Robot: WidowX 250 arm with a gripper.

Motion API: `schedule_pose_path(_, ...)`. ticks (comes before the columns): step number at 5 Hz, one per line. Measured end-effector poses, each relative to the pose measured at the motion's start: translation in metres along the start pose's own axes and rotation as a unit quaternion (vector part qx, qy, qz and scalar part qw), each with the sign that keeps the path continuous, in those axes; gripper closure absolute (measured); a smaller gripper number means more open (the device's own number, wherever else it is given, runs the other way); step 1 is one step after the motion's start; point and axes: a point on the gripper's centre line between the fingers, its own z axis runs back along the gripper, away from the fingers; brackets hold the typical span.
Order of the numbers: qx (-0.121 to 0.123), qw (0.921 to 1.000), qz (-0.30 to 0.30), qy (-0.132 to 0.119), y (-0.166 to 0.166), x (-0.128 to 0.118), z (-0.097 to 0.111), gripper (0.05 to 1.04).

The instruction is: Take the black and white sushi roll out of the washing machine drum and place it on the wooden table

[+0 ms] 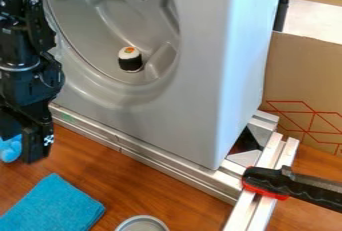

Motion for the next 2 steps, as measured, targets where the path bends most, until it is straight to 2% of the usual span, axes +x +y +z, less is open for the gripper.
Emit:
schedule_pose_path(1, -0.004, 1.0000, -0.001, 0.002, -0.001, 0.000, -0.002, 0.083)
schedule_pose_path(2, 0.025, 0.9970, -0.002, -0.073, 0.002, 0.026, 0.025, 0.083)
